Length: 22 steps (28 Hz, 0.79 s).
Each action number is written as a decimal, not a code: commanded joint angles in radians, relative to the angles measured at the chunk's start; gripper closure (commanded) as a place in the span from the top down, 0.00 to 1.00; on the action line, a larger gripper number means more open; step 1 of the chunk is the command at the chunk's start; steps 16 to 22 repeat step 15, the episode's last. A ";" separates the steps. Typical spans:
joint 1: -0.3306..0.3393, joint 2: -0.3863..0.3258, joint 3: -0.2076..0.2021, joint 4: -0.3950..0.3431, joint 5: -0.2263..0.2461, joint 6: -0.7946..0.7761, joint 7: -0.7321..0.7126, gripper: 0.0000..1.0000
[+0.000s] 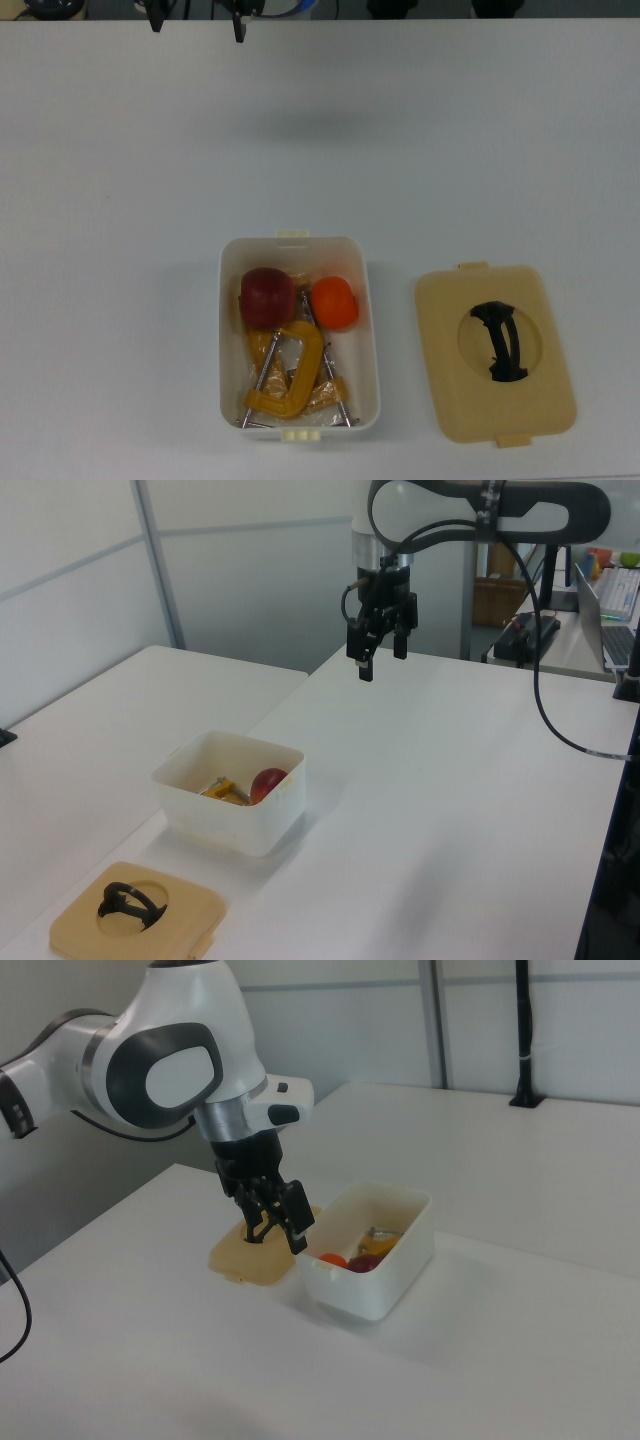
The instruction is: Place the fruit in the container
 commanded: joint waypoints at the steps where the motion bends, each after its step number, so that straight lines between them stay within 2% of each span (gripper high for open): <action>1: -0.009 -0.005 -0.007 0.012 0.011 -0.028 -0.030 1.00; 22: -0.017 -0.005 -0.001 0.012 0.012 -0.028 -0.030 1.00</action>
